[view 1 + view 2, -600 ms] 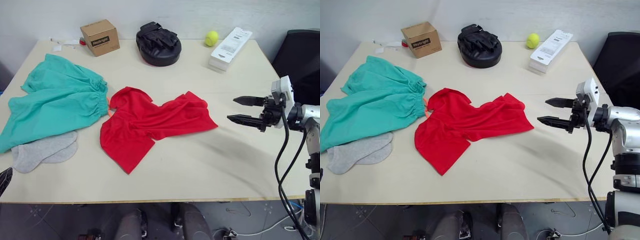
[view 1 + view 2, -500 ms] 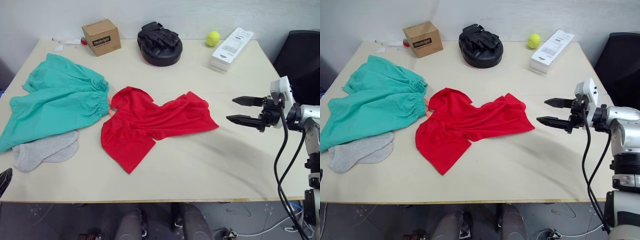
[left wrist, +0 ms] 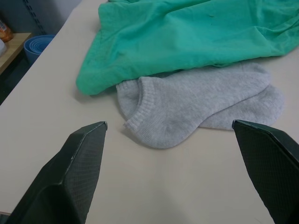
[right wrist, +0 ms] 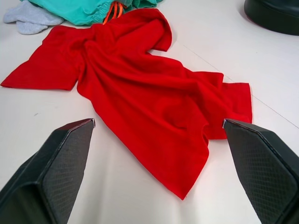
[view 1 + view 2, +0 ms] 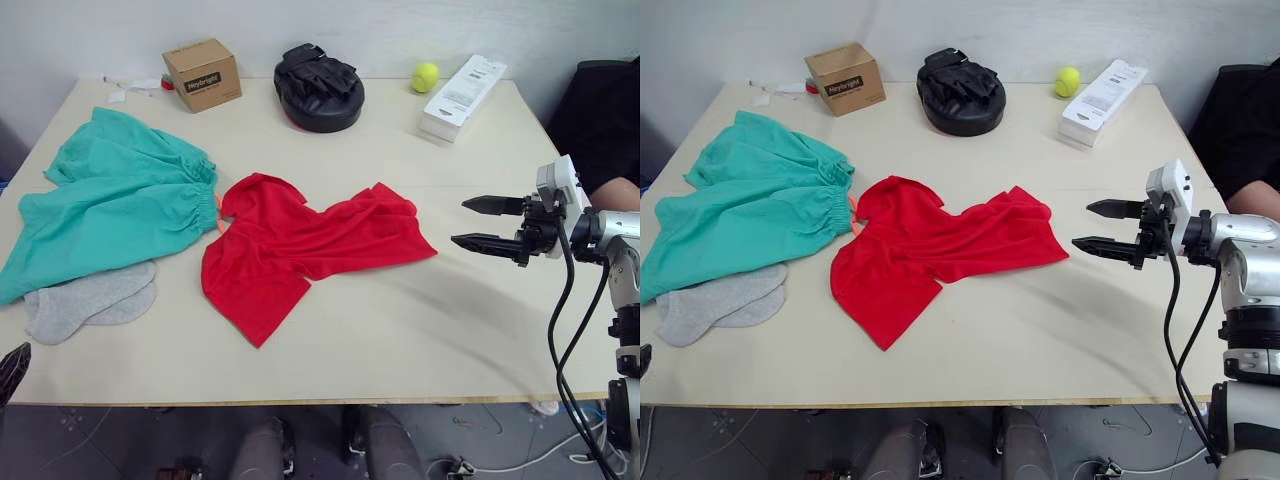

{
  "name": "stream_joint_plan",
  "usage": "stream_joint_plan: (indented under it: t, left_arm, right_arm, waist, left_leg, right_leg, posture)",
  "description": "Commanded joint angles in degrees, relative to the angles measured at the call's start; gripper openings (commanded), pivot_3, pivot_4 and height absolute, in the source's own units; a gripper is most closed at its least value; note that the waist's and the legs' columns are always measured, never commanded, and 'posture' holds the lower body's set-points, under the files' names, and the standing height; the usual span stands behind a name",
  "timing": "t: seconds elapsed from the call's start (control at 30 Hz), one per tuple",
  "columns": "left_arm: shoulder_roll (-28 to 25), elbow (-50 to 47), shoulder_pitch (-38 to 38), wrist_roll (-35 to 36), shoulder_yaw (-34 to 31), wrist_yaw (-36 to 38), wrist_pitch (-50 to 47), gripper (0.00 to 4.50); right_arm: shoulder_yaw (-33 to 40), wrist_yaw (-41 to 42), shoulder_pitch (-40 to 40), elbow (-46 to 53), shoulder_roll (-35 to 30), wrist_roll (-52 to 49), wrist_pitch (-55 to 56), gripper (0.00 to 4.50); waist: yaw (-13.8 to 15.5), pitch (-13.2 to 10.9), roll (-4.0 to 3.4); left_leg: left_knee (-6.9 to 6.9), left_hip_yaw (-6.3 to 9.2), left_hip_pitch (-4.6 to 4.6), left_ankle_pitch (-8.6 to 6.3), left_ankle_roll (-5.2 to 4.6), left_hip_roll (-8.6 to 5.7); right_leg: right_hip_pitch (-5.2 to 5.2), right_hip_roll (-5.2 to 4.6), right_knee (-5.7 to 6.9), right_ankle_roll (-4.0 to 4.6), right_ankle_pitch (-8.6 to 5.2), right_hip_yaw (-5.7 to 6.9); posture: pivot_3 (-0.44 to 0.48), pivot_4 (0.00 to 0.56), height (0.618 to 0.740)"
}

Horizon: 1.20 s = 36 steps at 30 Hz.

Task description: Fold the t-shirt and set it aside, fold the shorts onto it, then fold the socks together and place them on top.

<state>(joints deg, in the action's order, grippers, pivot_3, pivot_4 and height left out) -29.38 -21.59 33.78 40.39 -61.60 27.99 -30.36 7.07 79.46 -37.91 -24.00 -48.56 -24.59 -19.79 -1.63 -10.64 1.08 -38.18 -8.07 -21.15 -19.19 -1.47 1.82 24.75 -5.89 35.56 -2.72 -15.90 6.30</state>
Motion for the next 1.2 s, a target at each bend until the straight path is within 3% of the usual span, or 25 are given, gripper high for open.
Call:
stream_joint_plan:
  t: [0.03, 0.27, 0.47, 0.63, 0.8, 1.0, 1.2]
  left_arm:
    - [-1.2, -0.8, -0.4, 0.3, -0.2, -0.6, 0.1, 4.5]
    - [-2.4, -2.4, -0.5, -0.6, 2.1, 0.4, 0.1, 4.5]
    - [-10.5, -10.6, -1.4, -0.3, 10.3, 6.0, -2.3, 4.5]
    - [-21.1, -16.0, -3.8, -2.0, 22.0, 14.3, -3.3, 4.5]
    - [-28.2, -15.5, -15.2, -7.7, 39.4, 18.6, -0.7, 4.5]
    - [-29.7, -8.9, -30.2, -18.9, 58.8, 24.5, 6.0, 4.5]
    - [-26.8, 0.6, -40.8, -27.6, 70.4, 28.6, 11.9, 4.5]
  right_arm:
    - [1.7, -0.2, -0.7, 1.0, -1.3, -0.2, 1.2, 4.47]
    - [1.8, -0.6, -0.5, 0.8, -1.5, 0.8, 3.0, 4.47]
    - [-0.7, 0.7, 0.2, 5.3, -1.3, 2.2, 4.3, 4.47]
    - [-5.3, 2.5, 3.4, 9.2, -1.1, 7.8, 14.5, 4.47]
    - [-10.8, 2.1, 4.2, 6.5, -0.1, 15.3, 28.6, 4.47]
    - [-14.6, -0.5, 2.2, -1.1, 1.9, 21.2, 41.4, 4.47]
    - [-16.4, -3.3, -1.0, -6.6, 5.0, 24.0, 45.4, 4.47]
  waist:
    - [0.0, 0.0, 0.0]
    - [0.0, 0.0, 0.0]
    - [0.1, 0.0, -0.01]
    - [0.0, 0.0, -0.04]
    - [0.0, -0.1, -0.14]
    - [-0.1, -0.1, -0.16]
    - [0.0, -0.1, -0.17]
  left_leg:
    - [0.0, 0.0, 0.0, 0.0, 0.0, 0.0]
    - [0.0, 0.0, 0.0, 0.03, -0.05, 0.0]
    - [-0.01, 0.0, -0.01, 0.01, 0.05, -0.03]
    - [0.01, -0.02, -0.02, 0.07, 0.04, -0.03]
    - [0.01, -0.14, 0.03, 0.18, -0.03, -0.01]
    - [-0.01, -0.24, 0.06, 0.28, 0.01, 0.02]
    - [-0.09, -0.31, 0.07, 0.39, 0.04, 0.07]
  right_leg:
    - [0.0, 0.0, 0.0, 0.0, 0.0, 0.0]
    - [0.0, 0.0, 0.0, 0.0, 0.0, 0.0]
    - [0.0, -0.02, 0.03, 0.0, 0.0, 0.0]
    - [0.0, -0.01, 0.03, 0.0, 0.0, 0.0]
    - [0.01, 0.11, 0.08, 0.0, 0.0, -0.04]
    - [0.01, 0.24, 0.1, 0.0, 0.0, -0.09]
    - [0.04, 0.33, 0.2, -0.01, 0.0, -0.15]
  posture:
    - [0.0, 0.15, 0.74]
    - [0.0, 0.15, 0.74]
    - [0.0, 0.15, 0.74]
    - [0.0, 0.15, 0.74]
    - [0.0, 0.15, 0.74]
    - [0.0, 0.15, 0.74]
    - [0.0, 0.15, 0.74]
